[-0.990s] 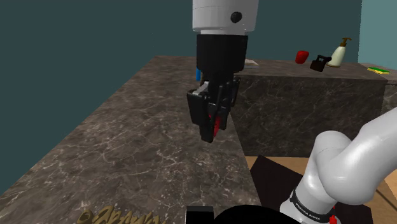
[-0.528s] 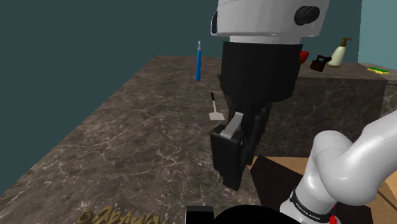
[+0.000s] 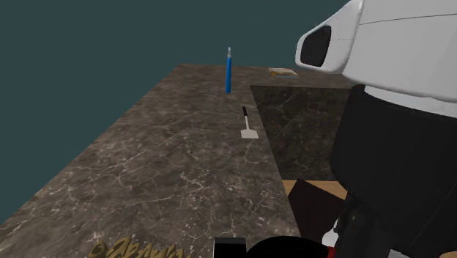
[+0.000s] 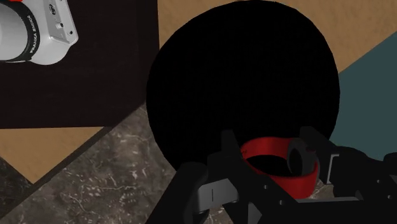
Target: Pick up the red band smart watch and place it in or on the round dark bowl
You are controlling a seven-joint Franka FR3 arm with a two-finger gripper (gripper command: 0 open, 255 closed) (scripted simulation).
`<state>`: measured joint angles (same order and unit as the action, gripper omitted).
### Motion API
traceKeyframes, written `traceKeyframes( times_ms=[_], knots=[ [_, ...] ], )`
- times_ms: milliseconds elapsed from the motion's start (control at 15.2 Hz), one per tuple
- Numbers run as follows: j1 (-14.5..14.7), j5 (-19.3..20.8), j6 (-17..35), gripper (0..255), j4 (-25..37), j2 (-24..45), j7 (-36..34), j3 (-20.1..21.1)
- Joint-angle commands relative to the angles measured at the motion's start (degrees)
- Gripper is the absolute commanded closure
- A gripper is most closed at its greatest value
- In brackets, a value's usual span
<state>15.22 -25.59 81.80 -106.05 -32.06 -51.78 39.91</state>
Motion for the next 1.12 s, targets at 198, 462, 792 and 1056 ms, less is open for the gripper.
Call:
traceKeyframes(
  times_ms=[198,462,792,1056],
  knots=[
    [0.62,-1.12,2.67,255,-3.41,-1.22,-0.40,1.22],
    [1.08,-1.86,5.34,255,-7.17,-2.35,0.38,1.61],
    [1.49,-2.57,7.89,255,-10.54,-3.23,1.05,2.13],
    [1.49,-2.57,7.89,255,-10.54,-3.23,1.05,2.13]
  ],
)
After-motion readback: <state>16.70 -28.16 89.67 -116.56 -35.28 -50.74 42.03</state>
